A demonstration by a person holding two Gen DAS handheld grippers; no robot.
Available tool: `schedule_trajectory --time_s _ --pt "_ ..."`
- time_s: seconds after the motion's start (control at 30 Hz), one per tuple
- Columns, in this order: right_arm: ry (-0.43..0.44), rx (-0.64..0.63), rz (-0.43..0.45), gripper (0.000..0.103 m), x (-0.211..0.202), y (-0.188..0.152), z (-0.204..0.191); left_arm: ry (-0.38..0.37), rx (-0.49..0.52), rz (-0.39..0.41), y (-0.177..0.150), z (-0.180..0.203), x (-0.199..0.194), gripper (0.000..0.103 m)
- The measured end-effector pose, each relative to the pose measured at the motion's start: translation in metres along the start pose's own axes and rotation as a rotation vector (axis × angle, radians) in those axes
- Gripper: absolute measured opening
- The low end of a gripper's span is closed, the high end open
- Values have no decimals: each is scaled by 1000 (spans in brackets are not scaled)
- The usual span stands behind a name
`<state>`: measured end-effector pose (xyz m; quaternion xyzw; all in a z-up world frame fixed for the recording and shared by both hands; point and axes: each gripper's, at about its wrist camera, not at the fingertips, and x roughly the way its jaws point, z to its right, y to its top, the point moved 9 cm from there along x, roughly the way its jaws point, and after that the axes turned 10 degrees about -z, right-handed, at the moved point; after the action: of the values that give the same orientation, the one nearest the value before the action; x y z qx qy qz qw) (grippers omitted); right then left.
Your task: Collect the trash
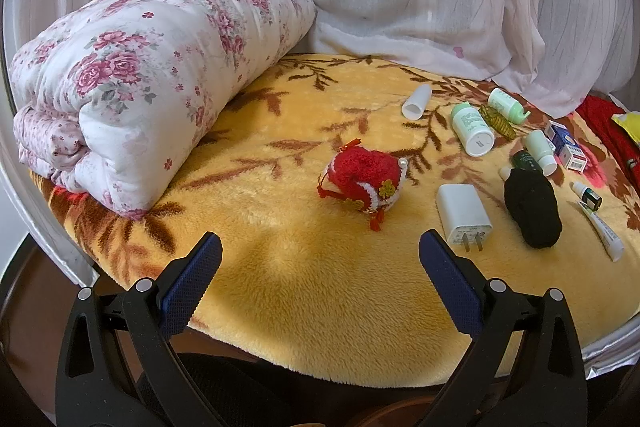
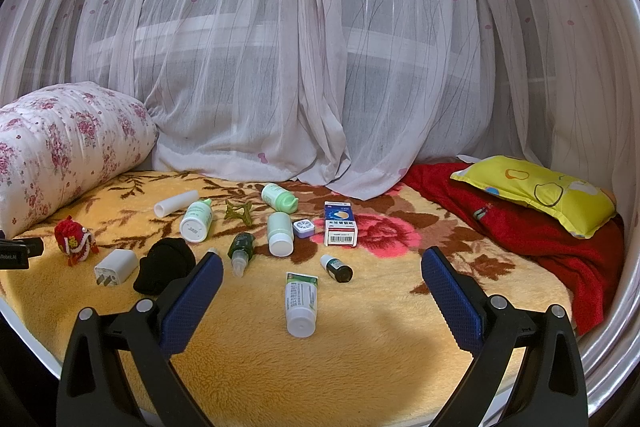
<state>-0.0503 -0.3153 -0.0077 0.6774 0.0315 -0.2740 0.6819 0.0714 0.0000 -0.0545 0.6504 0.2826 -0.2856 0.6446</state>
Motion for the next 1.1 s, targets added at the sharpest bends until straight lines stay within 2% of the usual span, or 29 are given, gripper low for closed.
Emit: schedule_trajectory --time_s 0.4,0.8,0.87,0.9,0.93,0.97,1.0,1.1 --pt "0 5 -8 98 4 -1 6 3 16 4 2 11 9 96" --pt "-23 17 -24 98 15 -12 18 -25 28 -74 31 30 74 95" --pt "-26 22 -24 98 16 -12 20 -41 24 -100 34 33 90 87" --pt "-26 24 -24 98 16 -12 21 -71 16 -120 34 34 98 57" --pt "-25 29 -25 98 16 -12 23 -92 1 -137 33 33 103 42" --pt "-24 32 -26 98 17 -12 24 -111 -23 -132 33 30 104 38" --pt "-23 37 -30 98 18 -13 25 -151 -50 -108 33 26 100 26" --pt "-15 52 -54 98 25 -16 26 -200 -73 -100 28 19 91 21"
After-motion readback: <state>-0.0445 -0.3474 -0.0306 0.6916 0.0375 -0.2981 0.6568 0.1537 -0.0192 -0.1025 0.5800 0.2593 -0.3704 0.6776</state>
